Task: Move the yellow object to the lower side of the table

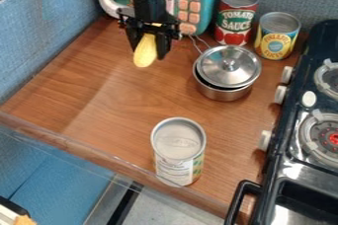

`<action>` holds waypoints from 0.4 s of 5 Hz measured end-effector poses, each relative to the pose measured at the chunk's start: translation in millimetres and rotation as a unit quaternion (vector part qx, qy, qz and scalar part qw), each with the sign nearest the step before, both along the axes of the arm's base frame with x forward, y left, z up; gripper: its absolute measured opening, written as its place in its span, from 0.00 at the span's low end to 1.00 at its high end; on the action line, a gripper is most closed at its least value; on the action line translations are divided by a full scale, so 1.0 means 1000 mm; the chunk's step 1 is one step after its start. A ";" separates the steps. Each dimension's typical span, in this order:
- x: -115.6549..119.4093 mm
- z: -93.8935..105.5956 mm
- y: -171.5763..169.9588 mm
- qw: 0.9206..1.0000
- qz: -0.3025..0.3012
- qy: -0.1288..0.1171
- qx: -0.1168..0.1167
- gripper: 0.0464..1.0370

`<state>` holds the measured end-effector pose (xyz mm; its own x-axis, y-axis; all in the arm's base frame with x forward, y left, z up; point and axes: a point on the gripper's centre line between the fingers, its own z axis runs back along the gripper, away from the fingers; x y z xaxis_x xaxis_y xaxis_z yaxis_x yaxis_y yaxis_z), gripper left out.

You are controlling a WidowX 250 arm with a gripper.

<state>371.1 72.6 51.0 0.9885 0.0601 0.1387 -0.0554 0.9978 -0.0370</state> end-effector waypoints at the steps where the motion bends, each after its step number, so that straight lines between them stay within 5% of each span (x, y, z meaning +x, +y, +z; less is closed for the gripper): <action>1: -0.038 -0.009 0.006 1.000 0.006 0.004 -0.007 0.63; 2: -0.062 -0.015 0.008 1.000 0.001 0.007 -0.003 0.63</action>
